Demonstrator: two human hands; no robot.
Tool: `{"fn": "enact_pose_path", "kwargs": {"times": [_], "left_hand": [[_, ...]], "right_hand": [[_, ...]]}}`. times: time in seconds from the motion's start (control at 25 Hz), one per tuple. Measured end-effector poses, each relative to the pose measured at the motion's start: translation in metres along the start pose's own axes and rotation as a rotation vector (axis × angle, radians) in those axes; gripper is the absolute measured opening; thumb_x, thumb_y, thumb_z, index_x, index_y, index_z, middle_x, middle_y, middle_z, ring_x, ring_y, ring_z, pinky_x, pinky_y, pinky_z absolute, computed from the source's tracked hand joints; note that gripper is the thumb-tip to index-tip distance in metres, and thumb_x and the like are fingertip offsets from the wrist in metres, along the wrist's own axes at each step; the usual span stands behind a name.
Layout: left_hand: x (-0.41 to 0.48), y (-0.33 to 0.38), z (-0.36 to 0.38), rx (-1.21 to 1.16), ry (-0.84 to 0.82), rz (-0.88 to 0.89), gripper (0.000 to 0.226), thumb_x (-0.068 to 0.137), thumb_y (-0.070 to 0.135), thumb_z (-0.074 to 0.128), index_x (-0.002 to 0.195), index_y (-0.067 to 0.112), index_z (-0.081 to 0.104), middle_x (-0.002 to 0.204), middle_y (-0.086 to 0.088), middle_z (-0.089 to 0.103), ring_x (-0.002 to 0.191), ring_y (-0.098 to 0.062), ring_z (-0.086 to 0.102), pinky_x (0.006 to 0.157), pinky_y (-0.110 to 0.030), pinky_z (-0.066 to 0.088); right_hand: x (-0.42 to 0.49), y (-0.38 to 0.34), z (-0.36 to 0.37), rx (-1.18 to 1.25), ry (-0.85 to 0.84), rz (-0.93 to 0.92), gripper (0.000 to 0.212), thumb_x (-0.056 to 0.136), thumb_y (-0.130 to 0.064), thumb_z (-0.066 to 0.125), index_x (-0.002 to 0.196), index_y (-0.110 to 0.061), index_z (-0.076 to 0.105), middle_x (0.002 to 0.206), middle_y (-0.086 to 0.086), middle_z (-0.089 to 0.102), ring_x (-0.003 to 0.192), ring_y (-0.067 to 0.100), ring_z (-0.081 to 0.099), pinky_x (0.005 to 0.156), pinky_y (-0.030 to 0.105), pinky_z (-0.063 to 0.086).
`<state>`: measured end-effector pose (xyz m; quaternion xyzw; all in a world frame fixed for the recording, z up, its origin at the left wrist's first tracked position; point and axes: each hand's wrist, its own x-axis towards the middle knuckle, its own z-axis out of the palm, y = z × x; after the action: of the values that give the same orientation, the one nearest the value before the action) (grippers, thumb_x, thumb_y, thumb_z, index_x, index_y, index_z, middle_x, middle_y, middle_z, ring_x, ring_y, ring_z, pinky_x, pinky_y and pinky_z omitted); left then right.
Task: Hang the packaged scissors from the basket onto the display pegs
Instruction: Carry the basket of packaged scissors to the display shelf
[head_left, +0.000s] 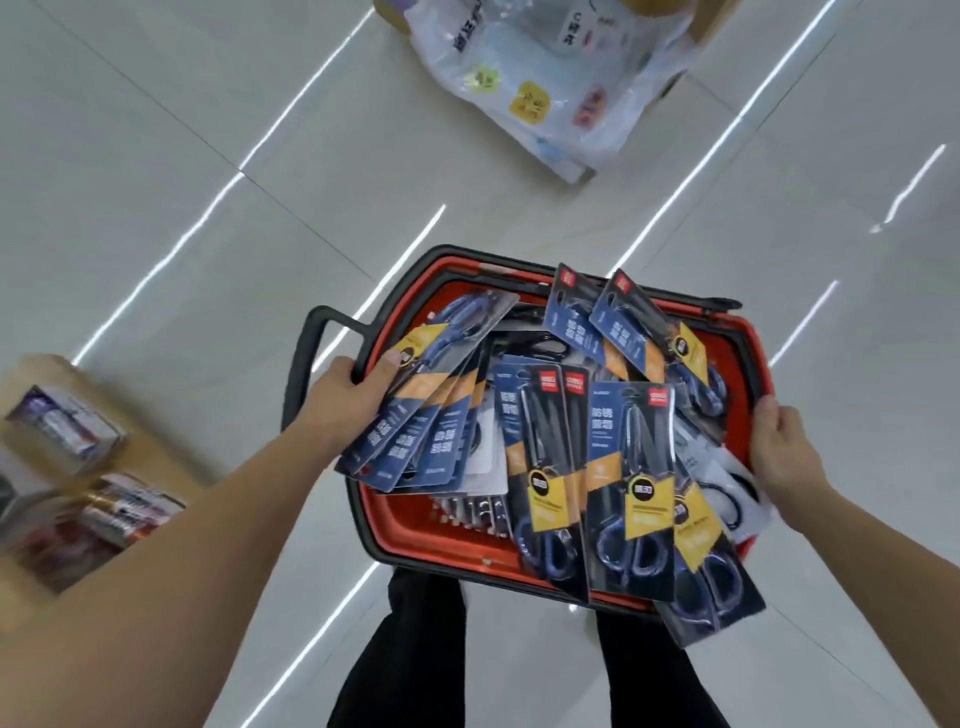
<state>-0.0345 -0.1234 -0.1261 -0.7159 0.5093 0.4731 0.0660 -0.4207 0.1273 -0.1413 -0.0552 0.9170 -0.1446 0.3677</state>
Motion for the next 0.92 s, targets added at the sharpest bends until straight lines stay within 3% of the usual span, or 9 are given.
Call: {"fn": "enact_pose_path", "kwargs": {"times": [0.12, 0.28, 0.44, 0.56, 0.68, 0.92], "left_hand": [[0.009, -0.003, 0.013, -0.012, 0.031, -0.003, 0.054, 0.107, 0.061, 0.037, 0.121, 0.011, 0.052, 0.113, -0.012, 0.065, 0.115, -0.039, 0.062, 0.097, -0.044, 0.045], [0.030, 0.000, 0.003, 0.134, -0.025, 0.022, 0.074, 0.110, 0.059, 0.019, 0.140, 0.004, 0.059, 0.143, -0.030, 0.058, 0.133, -0.044, 0.054, 0.111, -0.044, 0.039], [0.019, -0.004, 0.020, 0.088, 0.136, 0.130, 0.059, 0.111, 0.054, 0.032, 0.135, 0.003, 0.051, 0.129, -0.033, 0.063, 0.119, -0.050, 0.058, 0.101, -0.053, 0.043], [0.011, -0.009, 0.031, 0.036, 0.217, 0.160, 0.049, 0.111, 0.048, 0.039, 0.128, 0.004, 0.051, 0.120, -0.033, 0.066, 0.112, -0.051, 0.062, 0.093, -0.052, 0.046], [0.009, -0.003, 0.032, 0.007, 0.236, 0.146, 0.046, 0.110, 0.047, 0.043, 0.123, 0.005, 0.054, 0.111, -0.026, 0.069, 0.105, -0.045, 0.064, 0.086, -0.046, 0.046], [-0.012, 0.009, 0.028, 0.052, 0.166, 0.092, 0.045, 0.111, 0.049, 0.040, 0.110, 0.006, 0.051, 0.100, -0.017, 0.064, 0.091, -0.038, 0.061, 0.078, -0.042, 0.043]], "right_hand": [[0.001, -0.004, 0.005, -0.013, 0.030, -0.015, 0.063, 0.111, -0.054, 0.018, 0.139, -0.003, 0.042, 0.140, 0.033, 0.052, 0.126, 0.051, 0.051, 0.106, 0.054, 0.038], [-0.005, -0.009, 0.003, -0.059, 0.022, -0.032, 0.063, 0.112, -0.054, 0.020, 0.139, -0.002, 0.043, 0.134, 0.036, 0.057, 0.122, 0.053, 0.055, 0.103, 0.052, 0.041], [0.003, 0.001, 0.003, -0.042, 0.011, -0.087, 0.060, 0.111, -0.055, 0.021, 0.135, -0.007, 0.046, 0.116, 0.021, 0.065, 0.105, 0.041, 0.062, 0.086, 0.044, 0.046], [0.004, 0.007, 0.002, -0.051, 0.018, -0.134, 0.050, 0.112, -0.049, 0.027, 0.135, -0.008, 0.044, 0.109, 0.015, 0.061, 0.099, 0.036, 0.058, 0.085, 0.043, 0.043], [0.004, 0.010, -0.002, -0.041, 0.015, -0.179, 0.044, 0.113, -0.044, 0.032, 0.141, -0.012, 0.042, 0.108, 0.010, 0.058, 0.095, 0.032, 0.055, 0.086, 0.041, 0.041], [-0.014, 0.028, -0.013, -0.017, 0.060, -0.160, 0.039, 0.112, -0.046, 0.034, 0.128, -0.012, 0.045, 0.094, 0.009, 0.062, 0.090, 0.037, 0.061, 0.077, 0.041, 0.045]]}}
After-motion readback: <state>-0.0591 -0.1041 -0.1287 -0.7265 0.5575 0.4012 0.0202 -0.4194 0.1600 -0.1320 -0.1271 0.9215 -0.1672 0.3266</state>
